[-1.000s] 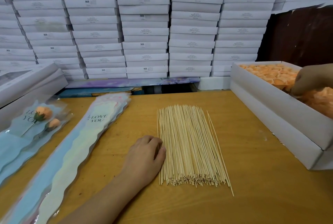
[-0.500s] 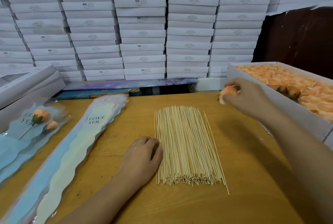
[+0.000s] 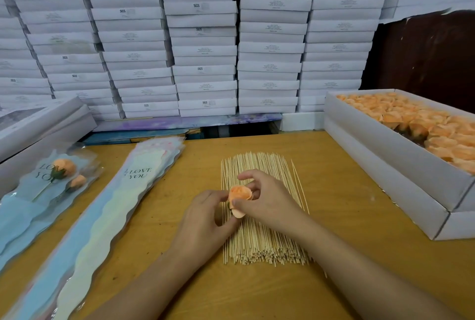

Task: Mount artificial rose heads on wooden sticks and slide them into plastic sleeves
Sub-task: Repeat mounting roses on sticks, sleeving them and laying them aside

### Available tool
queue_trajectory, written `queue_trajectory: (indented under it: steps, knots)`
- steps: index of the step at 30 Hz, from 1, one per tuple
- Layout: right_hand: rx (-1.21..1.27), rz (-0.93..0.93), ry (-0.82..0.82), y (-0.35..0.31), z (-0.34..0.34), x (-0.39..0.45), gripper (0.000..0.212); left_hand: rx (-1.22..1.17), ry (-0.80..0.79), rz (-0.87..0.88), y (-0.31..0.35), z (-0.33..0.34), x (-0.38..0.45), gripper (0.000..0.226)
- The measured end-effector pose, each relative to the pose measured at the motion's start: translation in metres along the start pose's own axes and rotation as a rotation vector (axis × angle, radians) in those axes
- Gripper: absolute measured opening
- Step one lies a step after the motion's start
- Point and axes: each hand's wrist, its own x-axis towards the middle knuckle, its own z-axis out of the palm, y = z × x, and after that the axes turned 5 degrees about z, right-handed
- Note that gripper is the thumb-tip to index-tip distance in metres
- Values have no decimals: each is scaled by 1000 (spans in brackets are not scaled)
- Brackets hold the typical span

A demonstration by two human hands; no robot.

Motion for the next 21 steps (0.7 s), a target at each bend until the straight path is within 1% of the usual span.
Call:
queue_trajectory:
  steps: [5,10,13,17,18,21]
  knots:
    - [17,-23,43,-1,7,-9,50,-166,33,-35,0,-1,-1,37]
    - [23,-47,28,-2,9,-16,51,-335,17,-69,2,-4,-1,40]
    - [2,-61,12,-2,10,-17,53,-425,-9,-127,1,-6,0,40]
    - [-2,-71,-23,-2,7,-18,53,-514,-26,-180,-4,-7,2,27]
    - [2,-76,-33,-2,5,-17,52,-537,-25,-178,-4,-7,2,23]
    - [18,-94,-23,-2,-5,-15,40,-580,7,-180,-4,-7,4,22]
